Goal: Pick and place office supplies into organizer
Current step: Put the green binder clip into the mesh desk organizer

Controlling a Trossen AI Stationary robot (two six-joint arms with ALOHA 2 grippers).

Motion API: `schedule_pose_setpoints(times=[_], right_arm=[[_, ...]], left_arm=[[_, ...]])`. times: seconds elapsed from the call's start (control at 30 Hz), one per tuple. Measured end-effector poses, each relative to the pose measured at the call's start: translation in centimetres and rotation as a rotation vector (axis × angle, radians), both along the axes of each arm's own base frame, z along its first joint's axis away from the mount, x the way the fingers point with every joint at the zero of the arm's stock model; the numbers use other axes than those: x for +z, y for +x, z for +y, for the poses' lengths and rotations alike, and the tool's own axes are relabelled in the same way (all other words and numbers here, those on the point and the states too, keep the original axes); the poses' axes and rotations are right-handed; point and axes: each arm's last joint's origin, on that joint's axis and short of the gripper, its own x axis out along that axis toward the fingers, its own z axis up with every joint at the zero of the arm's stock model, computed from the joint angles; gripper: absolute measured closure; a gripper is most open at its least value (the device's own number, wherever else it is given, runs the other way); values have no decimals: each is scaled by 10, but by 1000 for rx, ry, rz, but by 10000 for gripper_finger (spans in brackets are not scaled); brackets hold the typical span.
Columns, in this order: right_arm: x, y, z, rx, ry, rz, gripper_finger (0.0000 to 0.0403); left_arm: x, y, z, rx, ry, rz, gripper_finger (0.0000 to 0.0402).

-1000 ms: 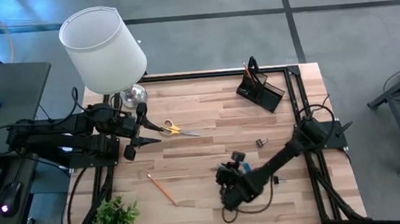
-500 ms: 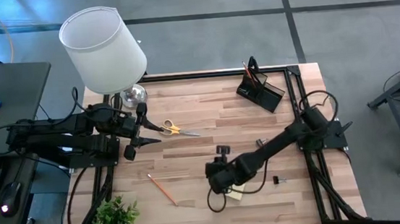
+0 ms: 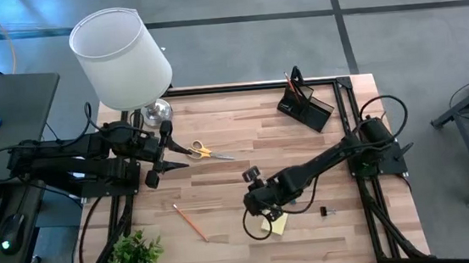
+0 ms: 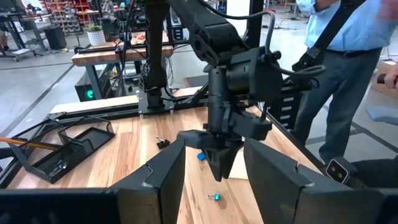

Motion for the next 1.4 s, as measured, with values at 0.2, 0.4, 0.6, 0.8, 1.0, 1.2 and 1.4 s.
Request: schedule_pose_setpoints(times=[0.2,0.4,0.6,0.8,1.0,1.2,1.4], right_arm=[[0,7,-22,50,54,45,320],[19,18,-42,83,71,60,320],[36,20,-54,162,76,105,320],[34,14,-56,254,63,191,320],[33,12,-50,364,92,201,320],[31,13,-48,444,78,194,320],[14,24,-44,519,79,187,314]], left_arm=[[-1,0,0,0,-1,8,247],[-2,0,0,-3,14,17,247],[-8,-2,0,10,17,78,247],[-7,-4,0,12,16,78,247],[2,-11,-1,15,21,36,247],[10,-14,-1,22,-2,9,247],[9,-13,0,71,-34,18,247]])
